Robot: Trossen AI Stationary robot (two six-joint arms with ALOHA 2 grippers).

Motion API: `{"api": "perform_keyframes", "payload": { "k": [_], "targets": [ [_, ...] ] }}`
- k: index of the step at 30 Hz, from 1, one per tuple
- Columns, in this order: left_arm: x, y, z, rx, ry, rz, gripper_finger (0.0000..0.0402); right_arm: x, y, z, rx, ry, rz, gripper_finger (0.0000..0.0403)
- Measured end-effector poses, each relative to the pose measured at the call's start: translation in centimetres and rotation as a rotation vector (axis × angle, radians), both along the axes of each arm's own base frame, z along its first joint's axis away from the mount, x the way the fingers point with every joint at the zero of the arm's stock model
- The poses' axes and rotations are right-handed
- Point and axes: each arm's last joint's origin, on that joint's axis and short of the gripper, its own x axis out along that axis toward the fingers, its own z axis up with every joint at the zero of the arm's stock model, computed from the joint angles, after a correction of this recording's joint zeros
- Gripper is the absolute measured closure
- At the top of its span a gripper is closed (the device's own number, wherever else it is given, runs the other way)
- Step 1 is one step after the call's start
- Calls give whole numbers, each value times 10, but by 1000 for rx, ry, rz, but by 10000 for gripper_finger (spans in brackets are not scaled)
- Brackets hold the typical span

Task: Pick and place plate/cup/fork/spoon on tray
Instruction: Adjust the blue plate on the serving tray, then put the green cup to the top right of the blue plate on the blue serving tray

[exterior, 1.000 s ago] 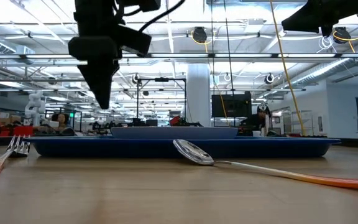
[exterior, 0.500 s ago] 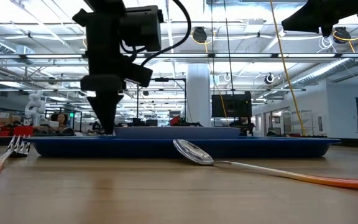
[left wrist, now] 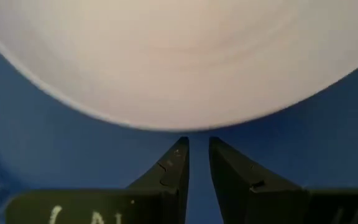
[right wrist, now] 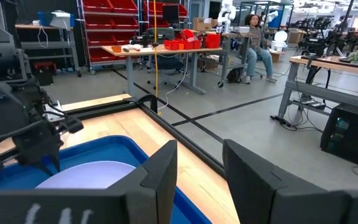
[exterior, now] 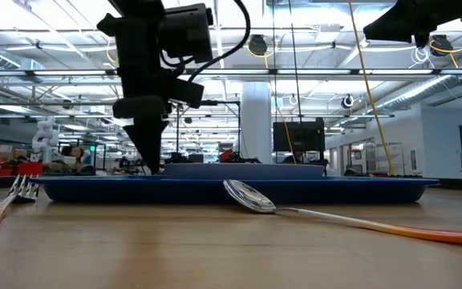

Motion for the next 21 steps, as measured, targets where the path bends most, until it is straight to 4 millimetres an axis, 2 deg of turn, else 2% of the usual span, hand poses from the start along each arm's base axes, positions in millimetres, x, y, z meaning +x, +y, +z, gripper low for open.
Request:
{"api": "perform_keyframes", "payload": {
  "k": [3,6,11,15,18,21],
  "targets": [
    [-8,3,9,68,39,12,335,0,0,-1,0,13,0,282],
    [-9,8,28,169,-39,25,335,0,0,-3,2,32,10,282],
    [-8,17,73,322,-327,39,335,10,5,-11,71,102,164,282],
    [-2,18,106,383,-576,-41,335,24,9,-13,176,165,288,282],
    [3,19,114,398,-757,-132,335,39,12,-3,250,249,335,282],
    [5,23,104,344,-929,-202,335,56,17,10,279,394,352,282]
  ]
}}
